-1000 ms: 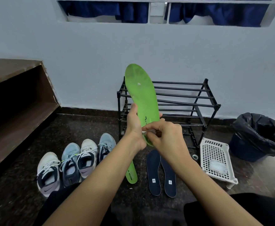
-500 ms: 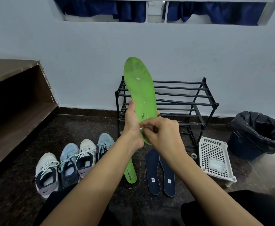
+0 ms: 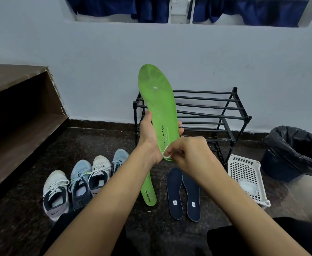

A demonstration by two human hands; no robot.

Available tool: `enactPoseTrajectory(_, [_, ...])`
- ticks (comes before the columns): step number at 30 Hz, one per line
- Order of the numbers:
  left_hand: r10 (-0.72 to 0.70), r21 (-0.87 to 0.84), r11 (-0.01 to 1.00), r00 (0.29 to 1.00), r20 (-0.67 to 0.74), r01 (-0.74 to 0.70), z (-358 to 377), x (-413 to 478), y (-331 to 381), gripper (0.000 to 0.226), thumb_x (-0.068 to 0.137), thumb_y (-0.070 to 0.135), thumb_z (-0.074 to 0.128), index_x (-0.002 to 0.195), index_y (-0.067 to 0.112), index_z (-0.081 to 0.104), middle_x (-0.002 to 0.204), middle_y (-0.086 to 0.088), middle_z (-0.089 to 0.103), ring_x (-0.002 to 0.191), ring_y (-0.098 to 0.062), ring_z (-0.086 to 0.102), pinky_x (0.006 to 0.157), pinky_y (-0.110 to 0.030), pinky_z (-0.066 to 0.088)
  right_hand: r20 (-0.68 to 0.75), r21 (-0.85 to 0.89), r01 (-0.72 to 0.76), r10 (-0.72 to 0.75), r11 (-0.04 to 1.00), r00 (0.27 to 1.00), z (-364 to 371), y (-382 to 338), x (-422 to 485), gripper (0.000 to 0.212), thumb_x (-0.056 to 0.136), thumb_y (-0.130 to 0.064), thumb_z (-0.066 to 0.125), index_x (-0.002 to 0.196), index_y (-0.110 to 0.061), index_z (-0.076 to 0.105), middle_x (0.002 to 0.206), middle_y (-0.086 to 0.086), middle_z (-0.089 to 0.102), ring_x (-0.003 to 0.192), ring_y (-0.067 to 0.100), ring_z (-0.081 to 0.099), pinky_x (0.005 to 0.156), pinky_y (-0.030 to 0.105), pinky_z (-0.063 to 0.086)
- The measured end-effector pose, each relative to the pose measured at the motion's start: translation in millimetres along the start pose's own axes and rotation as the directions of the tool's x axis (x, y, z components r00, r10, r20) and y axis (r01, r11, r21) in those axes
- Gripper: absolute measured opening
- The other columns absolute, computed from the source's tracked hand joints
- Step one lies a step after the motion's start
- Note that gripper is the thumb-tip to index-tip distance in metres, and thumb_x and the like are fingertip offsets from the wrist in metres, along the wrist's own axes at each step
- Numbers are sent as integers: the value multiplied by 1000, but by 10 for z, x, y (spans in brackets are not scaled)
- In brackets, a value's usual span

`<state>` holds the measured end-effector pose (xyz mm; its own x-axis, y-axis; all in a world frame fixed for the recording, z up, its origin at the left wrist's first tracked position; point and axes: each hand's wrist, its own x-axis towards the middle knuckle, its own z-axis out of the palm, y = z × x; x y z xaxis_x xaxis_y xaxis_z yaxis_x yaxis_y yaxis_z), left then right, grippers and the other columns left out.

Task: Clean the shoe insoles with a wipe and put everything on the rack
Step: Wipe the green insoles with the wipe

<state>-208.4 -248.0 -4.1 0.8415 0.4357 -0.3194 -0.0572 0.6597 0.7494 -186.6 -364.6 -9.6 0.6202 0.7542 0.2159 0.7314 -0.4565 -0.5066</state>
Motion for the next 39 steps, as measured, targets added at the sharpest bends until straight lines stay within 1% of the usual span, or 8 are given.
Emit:
enactPoseTrajectory(5, [-6,6,1000,1000,24,5,42,25,-39,79,97,67,20,106,3,66,87,-17,70,72,-28,63,71,-36,51,14,-163,-24,26,986,1000,-14,-8,-41,28,85,-7,58,91,-29,74,98,2,67,90,22,63,79,27,50])
enactPoseTrajectory(8, [21,5,1000,999,30,-21,60,51,-84,79,97,67,20,101,4,68,82,-16,70,68,-27,64,67,-33,51,-93,120,-38,49,992,994,-73,-21,-92,20,80,-6,65,85,-22,75,74,-8,66,65,-2,59,61,5,39])
enactPoseTrajectory(12, [26,-1,1000,999,24,-26,79,83,-147,82,96,68,21,101,2,68,82,-16,72,66,-27,66,72,-35,51,-160,357,-65,129,932,979,-81,-33,-122,17,77,-4,68,84,-17,76,61,-19,59,57,-12,54,54,2,37])
enactPoseTrajectory(20, [-2,15,1000,1000,20,1,81,44,-153,76,98,64,23,102,3,68,93,-20,69,73,-30,66,73,-35,54,-54,111,-57,63,992,997,-89,10,-84,21,83,-6,64,89,-20,76,84,1,71,66,3,54,60,0,37])
enactPoseTrajectory(25, [17,31,999,1000,-2,-17,94,28,-125,77,97,67,24,101,4,68,91,-20,69,74,-31,64,76,-37,53,20,-60,-77,78,995,997,-67,56,-61,28,84,-3,58,90,-25,74,95,5,67,88,23,63,78,28,51])
enactPoseTrajectory(29, [37,19,999,999,-18,-37,69,54,-105,77,97,66,23,101,4,68,91,-19,69,73,-30,64,75,-36,52,17,-163,6,-4,987,1000,-40,53,-42,32,83,-3,55,94,-28,73,97,7,67,89,29,63,76,36,52])
enactPoseTrajectory(36, [50,23,998,999,6,-50,67,78,-138,79,97,67,22,107,3,67,89,-18,70,72,-29,65,73,-36,53,-149,286,-50,96,957,984,-25,52,-102,16,77,-10,68,82,-23,76,69,-13,66,61,-5,57,58,5,39])
enactPoseTrajectory(39, [36,40,999,999,10,-36,64,61,-136,79,97,67,22,106,3,68,89,-18,70,73,-30,66,75,-38,54,-118,260,-26,59,965,991,-15,56,-90,18,78,-7,67,86,-20,76,75,-5,71,59,-4,56,59,2,39])
